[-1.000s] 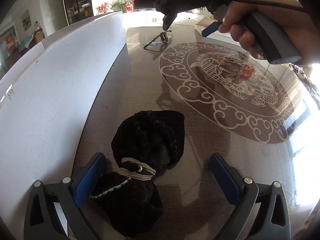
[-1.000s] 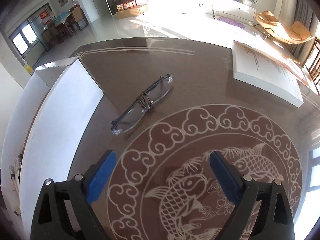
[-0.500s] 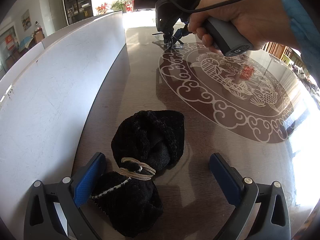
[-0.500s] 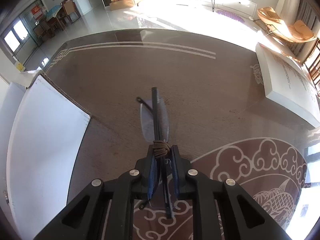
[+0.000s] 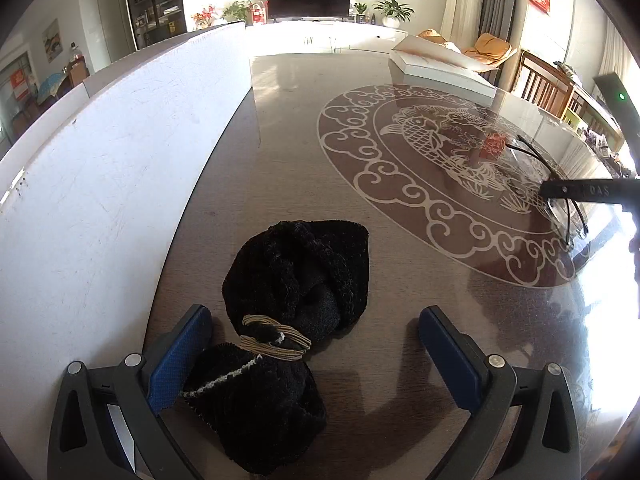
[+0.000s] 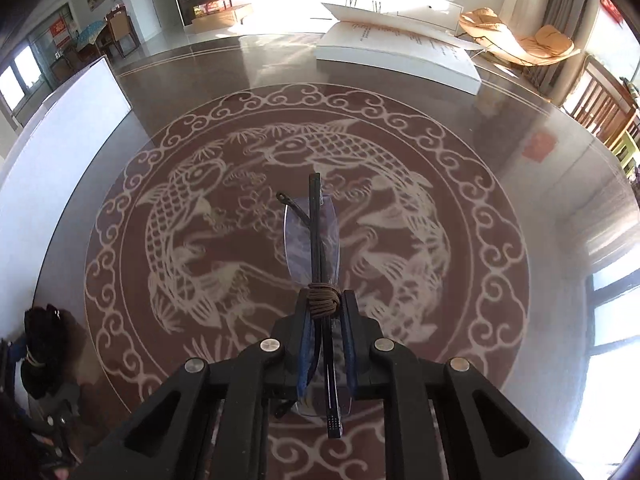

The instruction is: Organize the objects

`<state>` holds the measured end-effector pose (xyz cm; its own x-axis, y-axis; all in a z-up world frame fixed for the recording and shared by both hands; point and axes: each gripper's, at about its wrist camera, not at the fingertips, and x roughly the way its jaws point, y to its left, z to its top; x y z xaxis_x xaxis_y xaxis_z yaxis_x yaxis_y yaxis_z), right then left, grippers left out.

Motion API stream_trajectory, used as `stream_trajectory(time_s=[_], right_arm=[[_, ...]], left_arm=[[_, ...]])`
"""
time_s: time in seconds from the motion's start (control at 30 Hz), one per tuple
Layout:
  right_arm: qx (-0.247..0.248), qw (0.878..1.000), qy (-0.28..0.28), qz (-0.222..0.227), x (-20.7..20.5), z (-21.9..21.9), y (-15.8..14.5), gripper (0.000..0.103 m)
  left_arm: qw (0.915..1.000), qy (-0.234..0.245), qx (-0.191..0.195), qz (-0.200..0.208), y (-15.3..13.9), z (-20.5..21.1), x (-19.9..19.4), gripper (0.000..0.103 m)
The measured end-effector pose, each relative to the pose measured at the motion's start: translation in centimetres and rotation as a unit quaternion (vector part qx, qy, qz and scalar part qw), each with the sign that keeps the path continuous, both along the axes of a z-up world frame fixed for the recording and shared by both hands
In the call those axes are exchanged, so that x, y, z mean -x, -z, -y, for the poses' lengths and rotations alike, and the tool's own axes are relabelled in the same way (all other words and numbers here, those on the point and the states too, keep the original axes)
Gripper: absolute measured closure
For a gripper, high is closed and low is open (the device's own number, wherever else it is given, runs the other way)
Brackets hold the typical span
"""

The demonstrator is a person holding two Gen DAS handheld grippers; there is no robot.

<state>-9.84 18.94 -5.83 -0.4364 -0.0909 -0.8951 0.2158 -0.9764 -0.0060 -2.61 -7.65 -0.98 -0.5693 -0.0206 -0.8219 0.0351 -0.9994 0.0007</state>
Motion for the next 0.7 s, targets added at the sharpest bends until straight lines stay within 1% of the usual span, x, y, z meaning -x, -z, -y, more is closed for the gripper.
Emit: stream_trajectory(time_s=[0.07, 0.17, 0.23, 0.3, 0.37, 0.4, 0.43, 0.47, 0.5, 0.6, 0.7], right_arm=[[0.005, 1.000, 0.001, -0.014, -3.5, -1.6, 0.0, 0.088], [0.022, 0.999, 0.012, -0.036, -7.4, -3.1, -0.1, 0.088], [0.036, 0.998, 0.022, -0.050, -8.8, -3.9, -0.1, 0.088], [0.045, 0.997, 0.028, -0.063, -9.3, -4.0, 0.0, 0.086], [0.049, 0.996, 0.026, -0.073, -9.3, -3.9, 0.1, 0.077], [0.047, 0.996, 0.024, -0.074, -9.3, -3.7, 0.1, 0.058], [0.043, 0.996, 0.022, -0.076, -9.1, -3.4, 0.2, 0.046], [0.040, 0.996, 0.020, -0.083, -9.2, -3.1, 0.2, 0.028], [0.036, 0.995, 0.016, -0.089, -8.9, -2.8, 0.2, 0.024], [0.025, 0.996, 0.001, -0.084, -8.8, -1.8, 1.0, 0.023], [0.008, 0.996, -0.012, -0.093, -9.1, -1.0, 1.1, 0.022]], left_arm=[[1.0000, 0.000, 0.000, 0.000, 0.0, 0.0, 0.0, 0.000], [1.0000, 0.000, 0.000, 0.000, 0.0, 0.0, 0.0, 0.000], [1.0000, 0.000, 0.000, 0.000, 0.0, 0.0, 0.0, 0.000], [1.0000, 0.000, 0.000, 0.000, 0.0, 0.0, 0.0, 0.000], [1.0000, 0.000, 0.000, 0.000, 0.0, 0.0, -0.1, 0.000], [1.0000, 0.000, 0.000, 0.000, 0.0, 0.0, -0.1, 0.000], [1.0000, 0.000, 0.000, 0.000, 0.0, 0.0, -0.1, 0.000], [1.0000, 0.000, 0.000, 0.000, 0.0, 0.0, -0.1, 0.000], [1.0000, 0.000, 0.000, 0.000, 0.0, 0.0, -0.1, 0.000], [1.0000, 0.000, 0.000, 0.000, 0.0, 0.0, -0.1, 0.000], [1.0000, 0.000, 0.000, 0.000, 0.0, 0.0, -0.1, 0.000]])
